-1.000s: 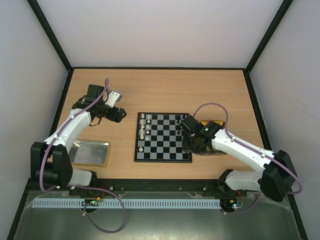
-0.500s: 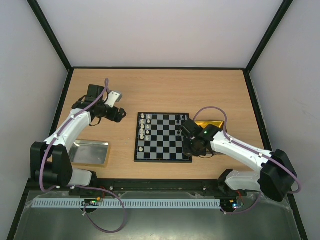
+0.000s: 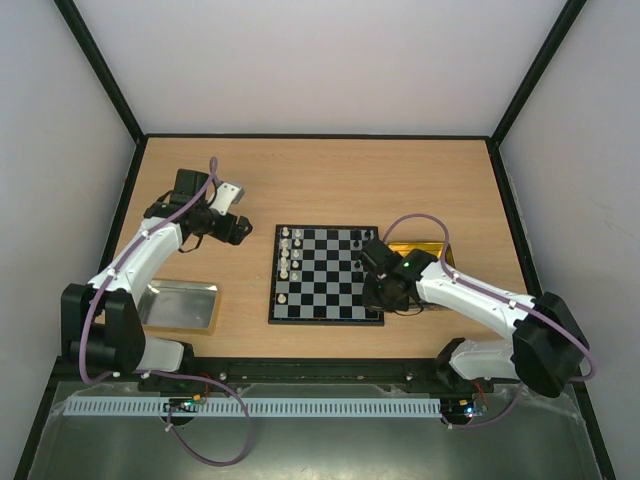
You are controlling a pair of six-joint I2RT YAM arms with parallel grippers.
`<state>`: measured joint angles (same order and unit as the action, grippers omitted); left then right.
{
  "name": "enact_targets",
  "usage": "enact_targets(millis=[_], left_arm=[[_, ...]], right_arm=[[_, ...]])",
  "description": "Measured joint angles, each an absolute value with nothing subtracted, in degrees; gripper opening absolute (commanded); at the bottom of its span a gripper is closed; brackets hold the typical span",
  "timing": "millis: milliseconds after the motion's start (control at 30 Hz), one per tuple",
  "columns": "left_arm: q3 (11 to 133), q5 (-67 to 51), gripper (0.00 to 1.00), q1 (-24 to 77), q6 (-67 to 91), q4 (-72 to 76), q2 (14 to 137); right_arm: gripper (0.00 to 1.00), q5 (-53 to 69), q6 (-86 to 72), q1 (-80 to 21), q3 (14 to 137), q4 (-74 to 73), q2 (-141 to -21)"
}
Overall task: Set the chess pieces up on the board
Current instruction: Place the chess piece on the chessboard.
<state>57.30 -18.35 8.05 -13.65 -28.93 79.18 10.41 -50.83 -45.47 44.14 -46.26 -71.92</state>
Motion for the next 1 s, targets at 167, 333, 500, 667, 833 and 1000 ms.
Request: enact_targets(millis=[167, 333, 500, 667, 833, 1000], left_arm=[[57.3, -18.35, 0.86, 8.05, -13.65, -28.93, 79.18], [57.3, -18.35, 0.87, 8.05, -13.65, -28.93, 79.18], [57.3, -18.35, 0.87, 8.05, -13.65, -28.93, 79.18], [57.3, -18.33, 0.87, 8.05, -13.65, -28.93, 79.18], [57.3, -18.28, 0.87, 8.05, -13.65, -28.93, 79.18], [57.3, -18.11, 0.86, 8.05, -13.65, -28.93, 79.18]], right_arm=[[0.08, 10.5, -50.81, -45.47, 43.97, -45.6, -72.58], [0.08, 10.55, -50.81, -45.47, 43.22, -45.21, -72.77], [0.08, 10.59, -50.81, -45.47, 42.57, -44.56, -72.77], [0.09, 10.63, -50.81, -45.47, 42.24, -44.36, -72.77], [0.12, 10.74, -50.78, -45.47, 42.24, -44.25, -72.77], [0.16, 10.85, -50.7, -45.47, 42.22, -44.25, -72.77]])
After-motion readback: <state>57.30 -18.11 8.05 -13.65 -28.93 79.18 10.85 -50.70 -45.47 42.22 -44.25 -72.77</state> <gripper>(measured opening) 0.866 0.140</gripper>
